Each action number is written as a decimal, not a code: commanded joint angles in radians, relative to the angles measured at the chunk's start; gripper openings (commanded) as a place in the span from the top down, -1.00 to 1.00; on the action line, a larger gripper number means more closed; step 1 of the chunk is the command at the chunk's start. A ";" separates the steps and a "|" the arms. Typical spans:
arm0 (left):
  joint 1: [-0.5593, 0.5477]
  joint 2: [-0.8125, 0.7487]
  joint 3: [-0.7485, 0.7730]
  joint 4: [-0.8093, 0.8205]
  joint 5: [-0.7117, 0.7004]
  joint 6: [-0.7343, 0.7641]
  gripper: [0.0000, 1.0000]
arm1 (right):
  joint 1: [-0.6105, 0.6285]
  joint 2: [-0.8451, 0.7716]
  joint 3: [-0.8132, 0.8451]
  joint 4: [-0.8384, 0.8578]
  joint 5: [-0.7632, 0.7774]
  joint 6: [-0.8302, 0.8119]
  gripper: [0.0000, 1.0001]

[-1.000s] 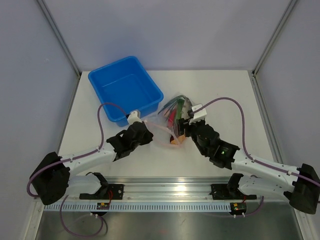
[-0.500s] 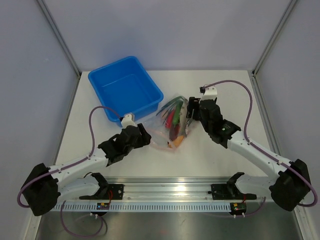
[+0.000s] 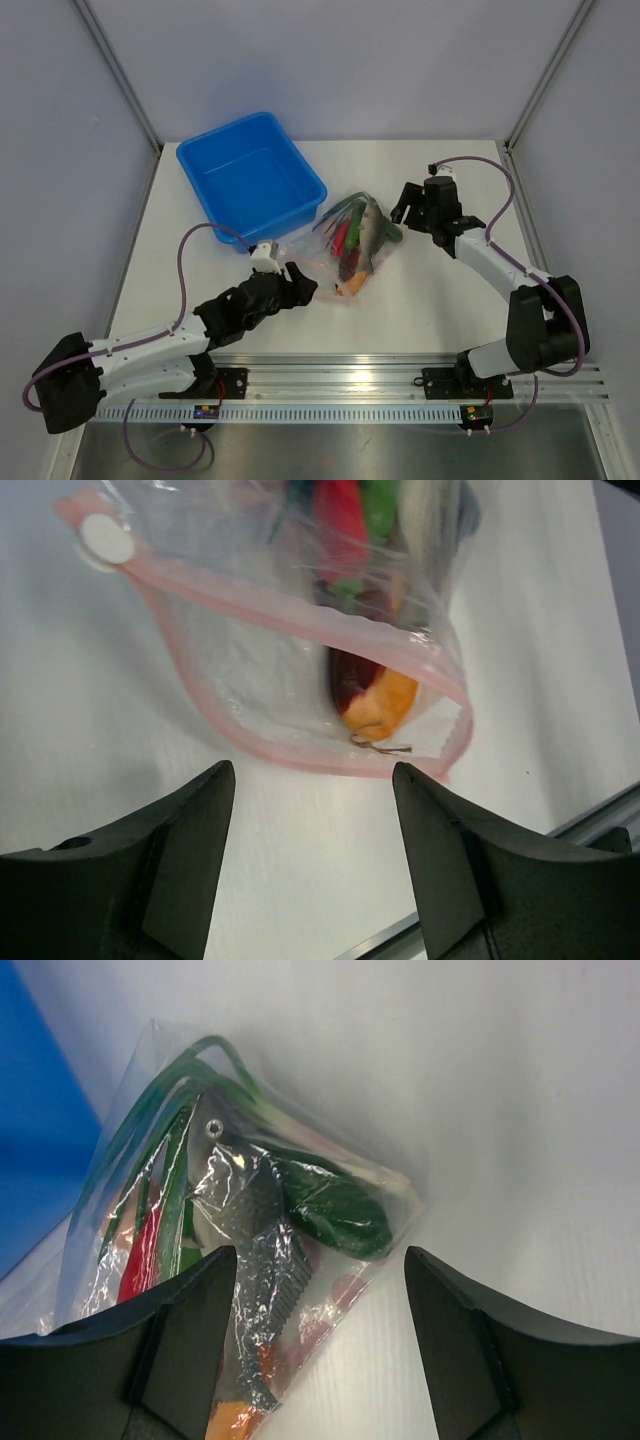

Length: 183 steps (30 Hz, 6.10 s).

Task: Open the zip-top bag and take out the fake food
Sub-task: Open the zipper of the food storage bag at the center of the board, then adjust the zipper food storage bag at the center of the board, then pick up the fake vegetable from the zipper food storage bag.

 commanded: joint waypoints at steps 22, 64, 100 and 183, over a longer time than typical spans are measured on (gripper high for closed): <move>-0.061 0.421 0.177 0.354 -0.160 0.238 -0.51 | -0.072 0.191 -0.011 0.223 -0.153 0.059 -0.58; 0.017 0.734 0.179 0.845 -0.157 0.441 -0.61 | -0.075 -0.337 -0.281 0.052 0.099 0.266 -0.67; 0.017 0.893 0.148 1.184 -0.051 0.557 -0.58 | -0.049 0.279 0.115 0.059 0.011 0.168 -0.79; 0.055 0.927 0.127 1.210 0.032 0.516 0.35 | -0.067 0.281 0.094 0.010 0.022 0.263 1.00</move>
